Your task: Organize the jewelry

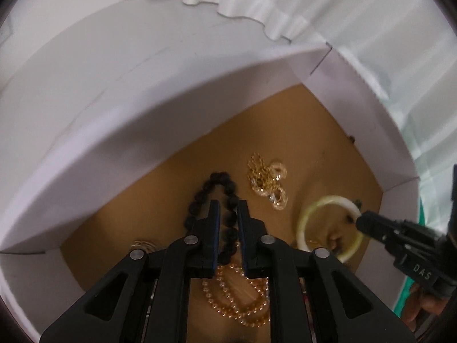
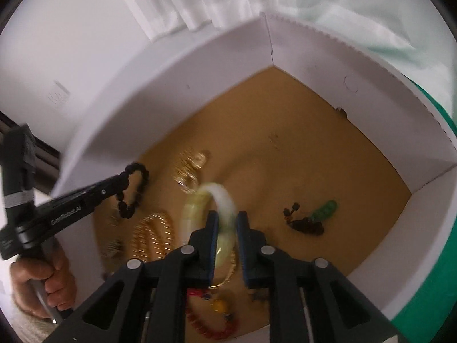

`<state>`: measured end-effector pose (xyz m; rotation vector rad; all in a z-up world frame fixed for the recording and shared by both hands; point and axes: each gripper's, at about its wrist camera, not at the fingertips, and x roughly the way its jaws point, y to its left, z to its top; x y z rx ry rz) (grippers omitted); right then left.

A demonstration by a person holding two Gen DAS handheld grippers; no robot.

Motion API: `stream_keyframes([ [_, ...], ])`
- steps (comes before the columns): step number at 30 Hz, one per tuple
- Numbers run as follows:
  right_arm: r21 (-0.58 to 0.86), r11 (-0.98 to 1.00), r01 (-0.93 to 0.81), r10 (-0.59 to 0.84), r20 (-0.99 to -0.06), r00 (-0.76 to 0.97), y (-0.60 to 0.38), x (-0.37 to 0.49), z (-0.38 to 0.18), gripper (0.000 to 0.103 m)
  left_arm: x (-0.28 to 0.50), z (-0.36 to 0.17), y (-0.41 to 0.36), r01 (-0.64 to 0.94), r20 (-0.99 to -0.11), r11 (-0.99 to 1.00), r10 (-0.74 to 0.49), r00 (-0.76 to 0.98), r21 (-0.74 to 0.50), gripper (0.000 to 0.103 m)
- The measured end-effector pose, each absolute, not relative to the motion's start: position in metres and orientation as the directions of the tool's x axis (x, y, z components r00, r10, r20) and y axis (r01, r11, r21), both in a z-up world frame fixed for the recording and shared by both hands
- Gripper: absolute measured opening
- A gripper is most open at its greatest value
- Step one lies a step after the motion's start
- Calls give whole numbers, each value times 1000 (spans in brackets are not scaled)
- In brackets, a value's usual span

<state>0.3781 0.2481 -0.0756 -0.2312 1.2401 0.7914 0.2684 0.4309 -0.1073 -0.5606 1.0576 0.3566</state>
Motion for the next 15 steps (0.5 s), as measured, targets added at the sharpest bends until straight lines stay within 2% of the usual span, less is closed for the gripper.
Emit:
stream_keyframes([
  [1,234,725,-648,399,-910,117,249,378,-75,18,269,-106,428,-528,-891,811,19,454,-251,44],
  [2,228,727,-648,397,-909,125,248,379,-74,30,265,-101,424,-523,-883,817,37,467,-242,62],
  [3,243,726,-643,414,-902,126,244,377,-67,37,259,-92,419,-520,-868,825,76,490,-222,68],
  [4,250,726,-640,426,-895,134,240,376,-62,49,255,-83,415,-517,-857,832,106,504,-201,72],
  [6,236,723,-650,442,-881,172,233,372,-48,54,241,-63,406,-510,-826,847,175,536,-151,80],
  [8,216,713,-667,448,-872,197,227,363,-36,66,223,-43,392,-523,-789,846,249,562,-105,96],
  [10,173,702,-690,447,-862,238,224,356,-26,76,205,-24,376,-548,-740,836,343,578,-40,100],
  [15,75,655,-752,468,-821,326,205,324,-1,78,173,7,344,-630,-646,773,518,561,73,102],
])
